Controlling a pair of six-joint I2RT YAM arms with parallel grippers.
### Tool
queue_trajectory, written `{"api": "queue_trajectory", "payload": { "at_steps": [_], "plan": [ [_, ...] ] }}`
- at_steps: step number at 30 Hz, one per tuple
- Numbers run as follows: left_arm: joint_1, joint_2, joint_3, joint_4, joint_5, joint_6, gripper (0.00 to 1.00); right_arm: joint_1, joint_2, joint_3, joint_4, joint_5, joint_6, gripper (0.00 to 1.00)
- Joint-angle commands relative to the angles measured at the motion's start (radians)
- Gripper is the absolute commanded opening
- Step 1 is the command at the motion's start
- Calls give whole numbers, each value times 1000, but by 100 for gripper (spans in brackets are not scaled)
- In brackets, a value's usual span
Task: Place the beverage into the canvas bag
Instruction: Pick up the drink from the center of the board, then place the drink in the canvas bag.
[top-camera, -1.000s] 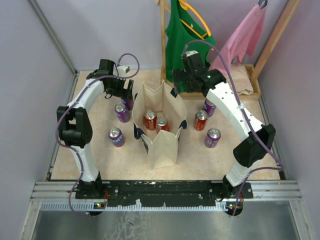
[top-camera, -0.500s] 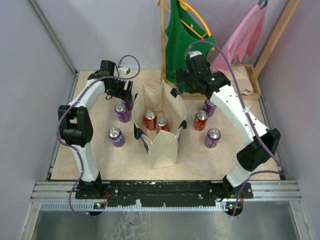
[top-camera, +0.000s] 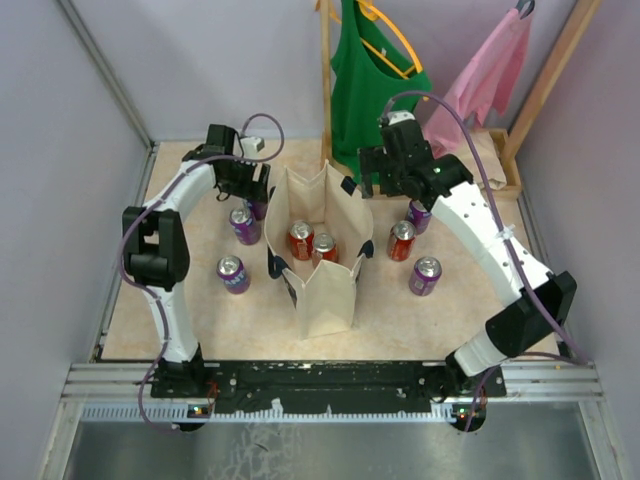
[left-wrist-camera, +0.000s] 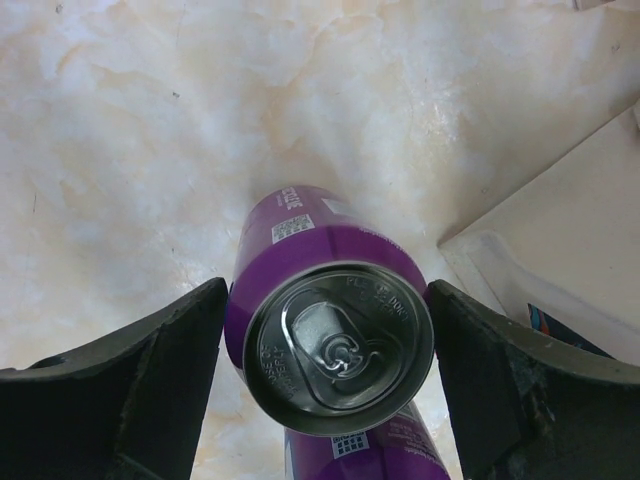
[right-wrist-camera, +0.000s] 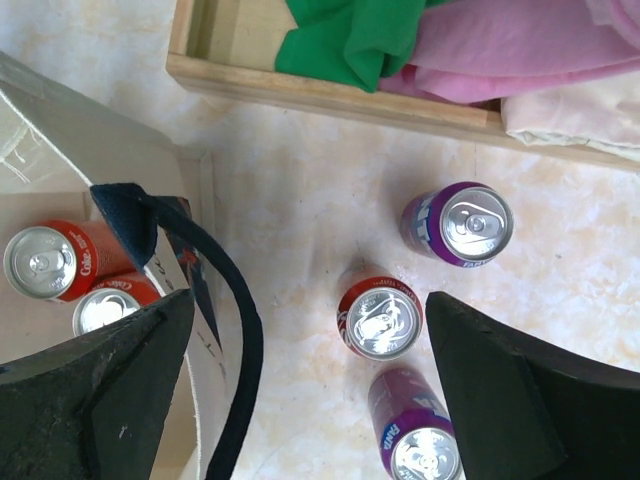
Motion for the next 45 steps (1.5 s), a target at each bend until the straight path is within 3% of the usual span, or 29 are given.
{"api": "queue_trajectory", "payload": {
  "at_steps": [1, 4, 7, 10, 11, 20, 28, 39, 43, 45],
  "plan": [
    [-13, 2, -1, 41, 0, -6, 86, -8, -66, -17, 36, 4, 19, 99],
    [-15, -5, -11, 41, 0, -5, 75, -7, -77, -30, 37, 5, 27, 99],
    [-16, -25, -30, 40, -1, -7, 43, -8, -83, -38, 39, 2, 31, 99],
    [-15, -58, -50, 34, -15, -8, 4, -8, -85, -46, 43, -4, 32, 99],
    [-15, -77, -51, 25, -17, -9, 0, -8, -85, -48, 45, -6, 32, 99],
    [-12, -296, 21, 45, -53, 2, 0, -8, -89, -83, 65, -29, 30, 99],
    [-12, -382, 199, 29, 144, 9, 0, -8, -80, -73, 64, -13, 23, 99],
    [-15, -445, 285, -106, 333, 39, 0, -8, -47, 38, -18, 9, -41, 99],
    [-33, -427, 362, -235, 474, 116, 0, -8, -47, -13, 24, 79, -49, 99],
    [-45, -420, 378, -294, 546, 161, 0, -8, -12, 69, -52, 107, 4, 99]
  ]
}}
